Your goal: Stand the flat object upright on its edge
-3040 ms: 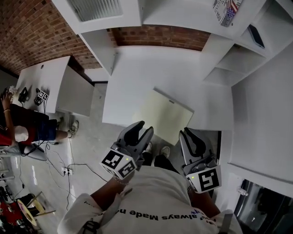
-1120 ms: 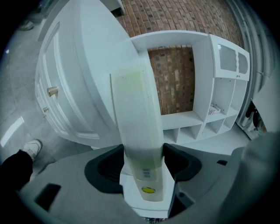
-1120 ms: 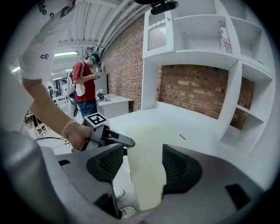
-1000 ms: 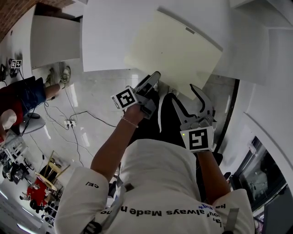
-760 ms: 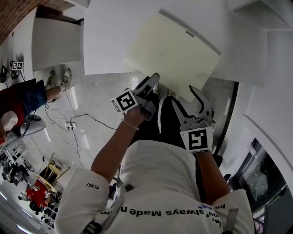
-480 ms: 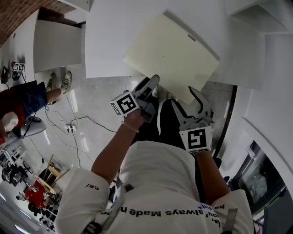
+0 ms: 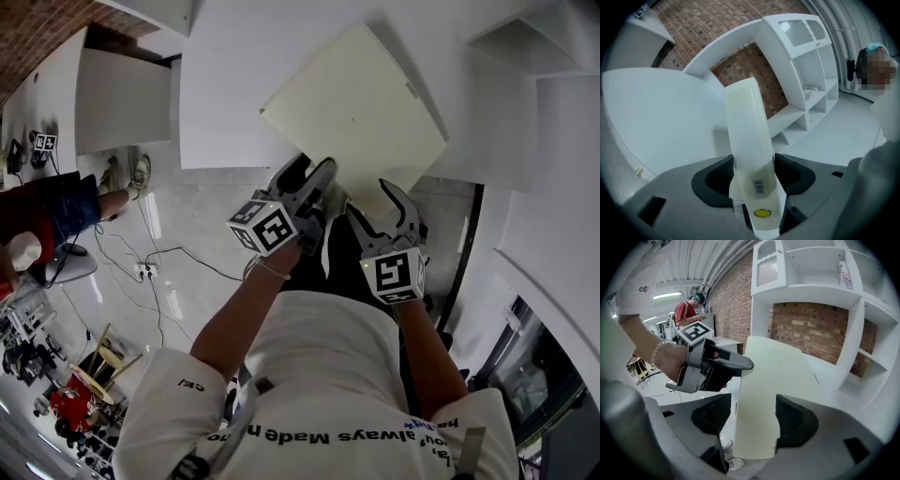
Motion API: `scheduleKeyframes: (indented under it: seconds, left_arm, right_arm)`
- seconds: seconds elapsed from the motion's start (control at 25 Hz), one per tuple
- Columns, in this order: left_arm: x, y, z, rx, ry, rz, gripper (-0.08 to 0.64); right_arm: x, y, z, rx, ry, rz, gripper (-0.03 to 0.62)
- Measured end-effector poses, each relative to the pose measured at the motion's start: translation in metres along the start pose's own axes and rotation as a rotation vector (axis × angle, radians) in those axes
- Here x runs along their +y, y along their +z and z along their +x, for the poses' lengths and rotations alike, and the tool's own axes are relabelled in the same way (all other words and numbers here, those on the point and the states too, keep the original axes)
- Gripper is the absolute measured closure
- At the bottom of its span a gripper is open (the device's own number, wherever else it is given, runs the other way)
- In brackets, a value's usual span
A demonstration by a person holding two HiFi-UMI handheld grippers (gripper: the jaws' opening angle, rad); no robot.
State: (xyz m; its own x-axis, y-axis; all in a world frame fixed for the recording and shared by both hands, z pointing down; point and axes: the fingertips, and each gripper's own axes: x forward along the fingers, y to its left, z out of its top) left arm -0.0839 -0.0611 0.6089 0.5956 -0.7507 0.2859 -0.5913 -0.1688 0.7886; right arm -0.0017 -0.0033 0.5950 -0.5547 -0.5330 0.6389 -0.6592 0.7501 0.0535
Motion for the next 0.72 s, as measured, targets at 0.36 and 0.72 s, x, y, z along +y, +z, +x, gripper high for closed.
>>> scheduleKeyframes:
  seconds: [0.36,0.72]
  left_arm:
    - [-0.059,0.014,0.005,-0.034,0.011,0.371,0.287]
    - [-0.096,0.013,0.02,-0.059,0.037,0.648,0.285]
  right_arm:
    - [-0.014,-0.006,0.001,-0.003,-0.042,0.022,0.33]
    - [-0.039,-0.006,0.0,-0.043,-0.084,0.053,0.33]
